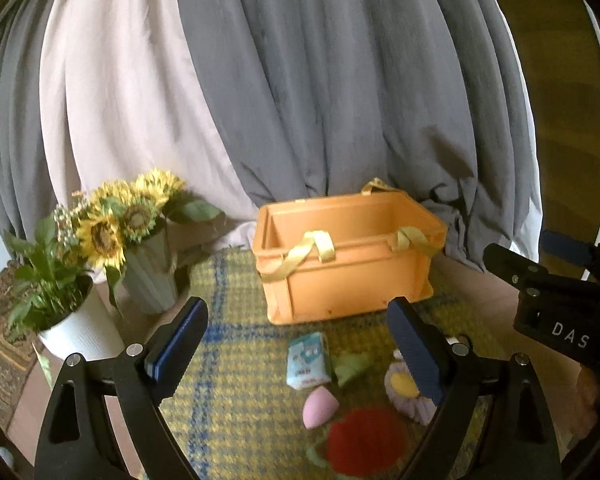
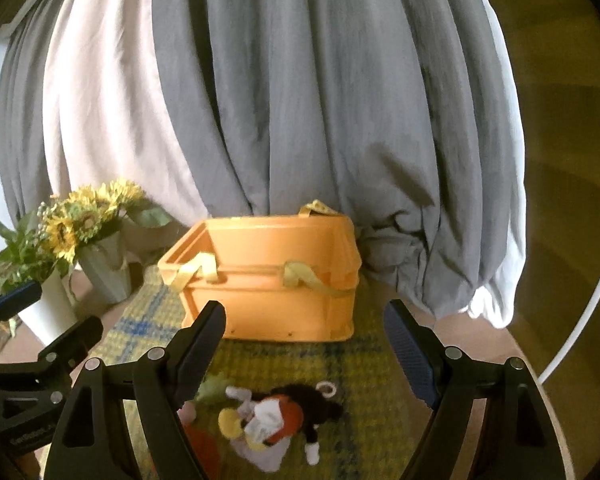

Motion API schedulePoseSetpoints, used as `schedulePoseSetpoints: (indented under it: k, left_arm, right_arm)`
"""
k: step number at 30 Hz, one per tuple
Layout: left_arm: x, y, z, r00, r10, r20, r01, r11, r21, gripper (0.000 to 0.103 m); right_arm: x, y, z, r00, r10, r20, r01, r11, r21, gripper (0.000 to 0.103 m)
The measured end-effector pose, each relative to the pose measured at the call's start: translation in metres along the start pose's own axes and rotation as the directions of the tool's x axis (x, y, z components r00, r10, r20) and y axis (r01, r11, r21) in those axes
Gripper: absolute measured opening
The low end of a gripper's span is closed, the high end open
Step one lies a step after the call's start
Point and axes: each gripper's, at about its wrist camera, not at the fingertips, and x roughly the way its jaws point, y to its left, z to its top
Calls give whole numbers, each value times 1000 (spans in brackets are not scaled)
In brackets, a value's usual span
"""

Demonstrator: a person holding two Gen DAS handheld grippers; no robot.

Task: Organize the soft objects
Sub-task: 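Move both tools back toward the remaining soft items on the runner, then grasp the red pompom with the left gripper while the right grasps the black plush doll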

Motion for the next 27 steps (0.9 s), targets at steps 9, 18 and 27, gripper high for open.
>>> schedulePoseSetpoints:
  k: [9, 18, 27]
  left_arm:
    - [12, -10, -29, 996, -5, -91, 4, 1000, -7, 92]
    - [28, -22, -60, 985, -26, -169, 24, 1000, -11, 92]
    - [43, -38, -88, 969, -54, -240, 57, 998, 3, 91]
  right_arm:
    - [13, -2, -28, 994, 48, -98, -46, 999, 17, 82]
    - [32, -2, -51, 983, 76, -170, -75, 997, 14, 81]
    - [51, -1, -64, 969, 114, -218, -111, 993, 28, 81]
